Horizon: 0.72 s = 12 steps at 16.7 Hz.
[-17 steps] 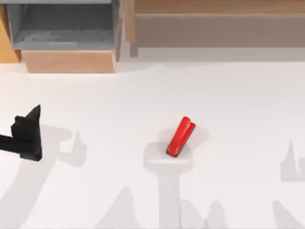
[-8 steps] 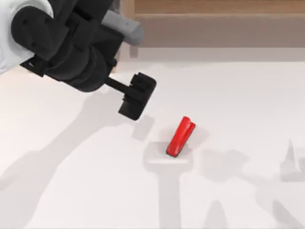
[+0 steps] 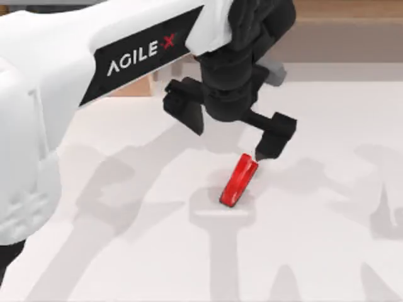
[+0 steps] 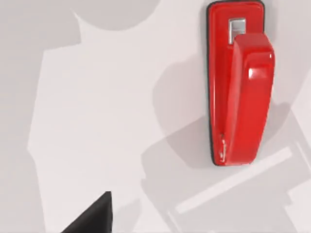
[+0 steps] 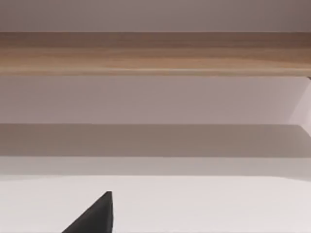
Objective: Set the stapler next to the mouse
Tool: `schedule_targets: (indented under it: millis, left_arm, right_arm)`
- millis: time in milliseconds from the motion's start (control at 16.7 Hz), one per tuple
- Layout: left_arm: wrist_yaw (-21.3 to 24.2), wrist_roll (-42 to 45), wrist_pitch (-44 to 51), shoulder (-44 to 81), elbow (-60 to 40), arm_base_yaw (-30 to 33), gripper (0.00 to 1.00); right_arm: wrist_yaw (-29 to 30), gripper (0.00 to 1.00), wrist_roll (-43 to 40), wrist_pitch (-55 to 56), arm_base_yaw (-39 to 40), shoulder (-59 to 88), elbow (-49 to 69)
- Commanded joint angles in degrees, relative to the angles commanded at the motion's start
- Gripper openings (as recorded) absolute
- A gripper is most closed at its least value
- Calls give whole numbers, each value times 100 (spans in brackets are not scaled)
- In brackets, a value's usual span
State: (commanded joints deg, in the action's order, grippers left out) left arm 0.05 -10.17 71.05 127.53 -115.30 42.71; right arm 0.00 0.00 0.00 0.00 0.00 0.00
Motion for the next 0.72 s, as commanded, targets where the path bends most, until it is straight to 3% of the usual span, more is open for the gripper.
schedule_targets:
  millis: [300, 720]
  left_arm:
    - [17, -425, 569, 1311, -1276, 110, 100]
    - [15, -472, 617, 1458, -1398, 80, 100]
  right_arm:
    - [0, 100, 0, 0, 0, 0, 0]
    - [0, 100, 0, 0, 0, 0, 0]
